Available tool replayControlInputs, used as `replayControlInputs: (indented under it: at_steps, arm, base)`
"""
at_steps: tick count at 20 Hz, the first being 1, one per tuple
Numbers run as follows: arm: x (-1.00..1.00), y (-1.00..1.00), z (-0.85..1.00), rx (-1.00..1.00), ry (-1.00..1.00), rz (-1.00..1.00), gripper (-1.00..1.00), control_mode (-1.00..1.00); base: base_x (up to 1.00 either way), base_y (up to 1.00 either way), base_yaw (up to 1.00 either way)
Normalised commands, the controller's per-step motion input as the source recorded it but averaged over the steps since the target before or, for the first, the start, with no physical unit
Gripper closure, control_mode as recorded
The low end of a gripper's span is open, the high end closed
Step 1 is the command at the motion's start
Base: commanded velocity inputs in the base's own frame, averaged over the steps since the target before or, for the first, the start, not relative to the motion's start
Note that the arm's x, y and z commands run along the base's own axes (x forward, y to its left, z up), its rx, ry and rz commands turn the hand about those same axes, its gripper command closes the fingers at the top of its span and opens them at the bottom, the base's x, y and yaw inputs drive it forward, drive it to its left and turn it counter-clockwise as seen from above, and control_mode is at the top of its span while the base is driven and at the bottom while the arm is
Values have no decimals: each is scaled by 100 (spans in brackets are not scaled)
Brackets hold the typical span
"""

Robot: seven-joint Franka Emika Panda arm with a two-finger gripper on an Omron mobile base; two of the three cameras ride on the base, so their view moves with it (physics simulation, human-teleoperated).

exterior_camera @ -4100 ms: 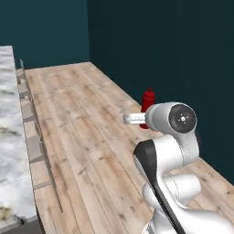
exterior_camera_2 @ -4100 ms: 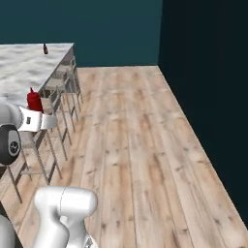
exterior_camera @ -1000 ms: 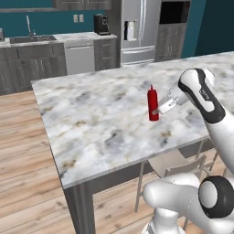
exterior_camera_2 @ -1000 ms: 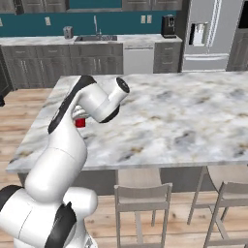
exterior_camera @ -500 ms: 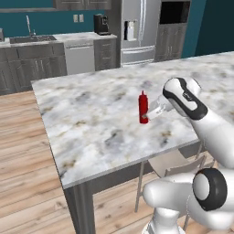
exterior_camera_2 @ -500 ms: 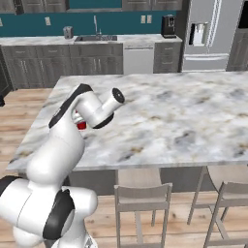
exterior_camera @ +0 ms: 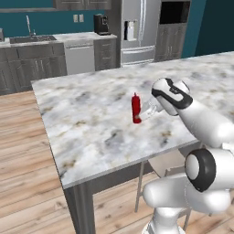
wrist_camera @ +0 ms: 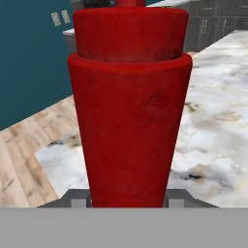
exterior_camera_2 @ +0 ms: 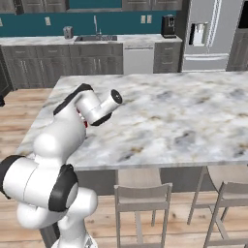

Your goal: The dining table condiment station is running low on ketchup. Refill the condiment station by opening the cabinet and taking the ketchup from the cabinet and placing it on the dining table.

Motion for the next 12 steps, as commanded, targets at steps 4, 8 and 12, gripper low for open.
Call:
replayControlInputs:
  at_steps: [4, 8, 12]
  arm:
    - [12, 9, -33, -4, -9, 0, 100, -100]
    - [3, 8, -42, -1, -7, 2, 100, -100]
    - [8, 7, -42, 0, -4, 1, 100, -100]
  base:
    - [0, 0, 0]
    - [0, 0, 0]
    - [0, 0, 0]
